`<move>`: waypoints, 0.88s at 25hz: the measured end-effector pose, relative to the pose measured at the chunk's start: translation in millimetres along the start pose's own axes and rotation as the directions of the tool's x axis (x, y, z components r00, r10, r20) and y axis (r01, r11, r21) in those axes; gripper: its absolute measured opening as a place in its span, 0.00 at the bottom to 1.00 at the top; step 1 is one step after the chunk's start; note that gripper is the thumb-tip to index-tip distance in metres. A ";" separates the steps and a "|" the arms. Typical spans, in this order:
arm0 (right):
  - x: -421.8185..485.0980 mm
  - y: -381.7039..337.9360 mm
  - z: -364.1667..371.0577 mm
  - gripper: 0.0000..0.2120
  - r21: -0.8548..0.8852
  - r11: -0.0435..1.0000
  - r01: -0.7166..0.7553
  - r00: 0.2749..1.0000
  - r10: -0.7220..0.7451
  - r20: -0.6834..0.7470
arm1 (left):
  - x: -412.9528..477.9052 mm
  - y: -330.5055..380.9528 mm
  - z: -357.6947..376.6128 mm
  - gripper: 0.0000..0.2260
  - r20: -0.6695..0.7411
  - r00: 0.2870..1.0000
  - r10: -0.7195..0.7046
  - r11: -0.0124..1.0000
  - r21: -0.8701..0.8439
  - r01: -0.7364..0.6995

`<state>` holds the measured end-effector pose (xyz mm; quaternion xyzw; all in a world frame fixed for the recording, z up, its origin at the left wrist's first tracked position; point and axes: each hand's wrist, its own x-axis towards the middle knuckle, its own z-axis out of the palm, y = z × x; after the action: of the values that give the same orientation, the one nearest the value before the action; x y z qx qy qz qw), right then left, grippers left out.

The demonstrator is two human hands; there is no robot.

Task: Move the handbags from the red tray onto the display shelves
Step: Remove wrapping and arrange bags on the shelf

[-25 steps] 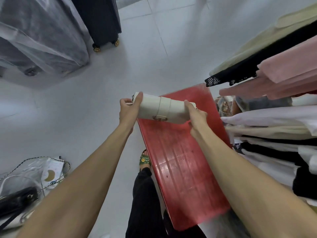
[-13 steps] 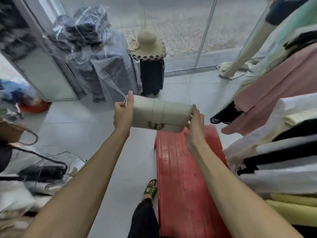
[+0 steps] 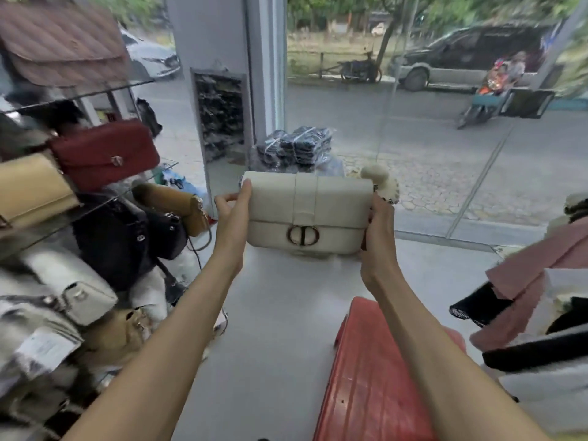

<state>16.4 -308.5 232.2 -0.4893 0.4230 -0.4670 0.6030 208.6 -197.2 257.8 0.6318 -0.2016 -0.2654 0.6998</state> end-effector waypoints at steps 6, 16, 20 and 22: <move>-62.3 -42.7 81.8 0.30 0.122 0.992 0.026 0.956 -0.060 0.287 | -37.1 58.8 -91.4 0.15 -0.128 0.983 0.131 0.991 0.002 -0.132; -245.6 -45.9 246.3 0.26 0.142 0.990 -0.008 0.720 -0.093 0.688 | -177.3 122.9 -330.4 0.20 -0.532 0.792 0.300 0.952 0.111 -0.286; -357.4 -38.8 291.0 0.24 0.109 0.993 -0.054 0.586 -0.057 0.808 | -268.0 129.4 -430.2 0.12 -0.686 0.673 0.277 0.957 0.137 -0.255; -405.5 -32.9 307.3 0.20 0.103 0.992 -0.069 0.534 -0.050 0.844 | -309.6 131.8 -467.9 0.10 -0.741 0.619 0.260 0.961 0.135 -0.243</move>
<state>225.1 144.9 336.4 -0.6134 0.0524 -0.1948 0.7636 272.0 368.4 348.7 0.6575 0.0168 0.1225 0.7433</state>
